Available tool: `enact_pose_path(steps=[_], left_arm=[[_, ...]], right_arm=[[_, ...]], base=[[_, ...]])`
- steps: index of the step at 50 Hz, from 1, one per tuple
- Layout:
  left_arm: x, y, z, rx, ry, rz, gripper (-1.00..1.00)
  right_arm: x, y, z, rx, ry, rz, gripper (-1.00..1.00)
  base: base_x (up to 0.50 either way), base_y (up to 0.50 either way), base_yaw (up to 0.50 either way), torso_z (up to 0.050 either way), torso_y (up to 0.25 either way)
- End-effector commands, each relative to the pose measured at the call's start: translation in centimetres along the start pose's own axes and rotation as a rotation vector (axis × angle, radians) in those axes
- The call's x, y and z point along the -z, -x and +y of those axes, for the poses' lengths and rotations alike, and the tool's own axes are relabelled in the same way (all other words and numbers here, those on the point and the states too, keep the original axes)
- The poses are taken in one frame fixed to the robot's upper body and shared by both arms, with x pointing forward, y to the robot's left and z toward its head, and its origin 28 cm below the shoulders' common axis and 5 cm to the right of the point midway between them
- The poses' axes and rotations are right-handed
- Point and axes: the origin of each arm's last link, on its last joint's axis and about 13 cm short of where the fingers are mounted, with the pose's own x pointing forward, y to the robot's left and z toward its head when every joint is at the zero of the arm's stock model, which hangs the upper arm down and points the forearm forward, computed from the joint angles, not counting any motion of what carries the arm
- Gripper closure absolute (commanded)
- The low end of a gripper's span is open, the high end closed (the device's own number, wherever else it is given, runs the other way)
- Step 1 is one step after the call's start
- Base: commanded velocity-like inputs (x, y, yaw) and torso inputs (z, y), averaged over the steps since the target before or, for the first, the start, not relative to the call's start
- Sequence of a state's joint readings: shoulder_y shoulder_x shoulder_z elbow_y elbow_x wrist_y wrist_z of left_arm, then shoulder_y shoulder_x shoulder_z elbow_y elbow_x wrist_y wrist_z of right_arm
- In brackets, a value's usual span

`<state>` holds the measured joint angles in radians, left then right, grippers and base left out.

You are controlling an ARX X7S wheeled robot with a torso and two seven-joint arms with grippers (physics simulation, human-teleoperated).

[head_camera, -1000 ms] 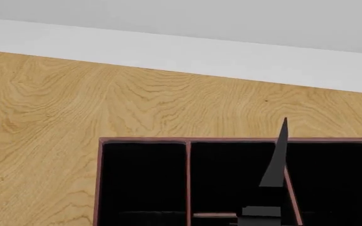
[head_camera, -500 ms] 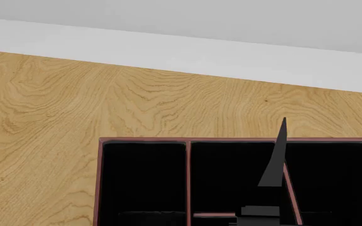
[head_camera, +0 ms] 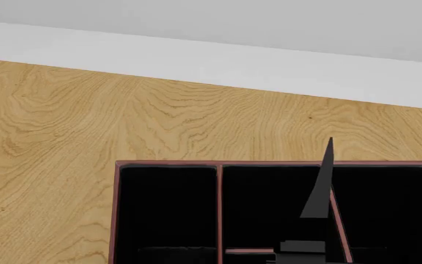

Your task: Pick up the book and place it in the back compartment of the caddy.

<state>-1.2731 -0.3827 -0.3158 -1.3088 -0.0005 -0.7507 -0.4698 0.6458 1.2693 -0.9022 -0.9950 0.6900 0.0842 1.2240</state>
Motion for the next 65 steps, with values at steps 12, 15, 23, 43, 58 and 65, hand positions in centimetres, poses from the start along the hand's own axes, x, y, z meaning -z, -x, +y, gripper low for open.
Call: enact_pose_path(steps=[12,15,23,43,58,65], left_arm=[[1.5,-0.5,-0.2,-0.026,-0.041,0.037,-1.00],[1.8,-0.7,-0.2,-0.027,-0.048,0.045,-1.00],[2.5,-1.0,-0.1,-0.037,-0.063,0.055,-1.00],[4.4,-1.8,-0.2,-0.047,-0.093,0.087,-1.00],[5.3,-2.1,-0.1,-0.056,-0.117,0.105,-1.00],[5.1,-2.0,-0.3,-0.079,-0.134,0.073,1.00]], right_arm=[[0.0,0.0,0.0,0.001,-0.002,0.000,-1.00],[0.0,0.0,0.0,0.001,-0.002,0.001,-1.00],[-0.1,0.0,0.0,0.001,-0.002,-0.001,-1.00],[-0.1,0.1,0.0,0.001,0.001,-0.003,-1.00],[-0.1,0.0,0.1,-0.001,0.001,-0.002,-1.00],[-0.1,0.0,0.1,-0.002,0.001,-0.001,-1.00]], base=[[0.00,0.00,0.00,0.000,0.000],[0.00,0.00,0.00,0.000,0.000],[0.00,0.00,0.00,0.000,0.000],[0.00,0.00,0.00,0.000,0.000],[0.00,0.00,0.00,0.000,0.000],[0.00,0.00,0.00,0.000,0.000]])
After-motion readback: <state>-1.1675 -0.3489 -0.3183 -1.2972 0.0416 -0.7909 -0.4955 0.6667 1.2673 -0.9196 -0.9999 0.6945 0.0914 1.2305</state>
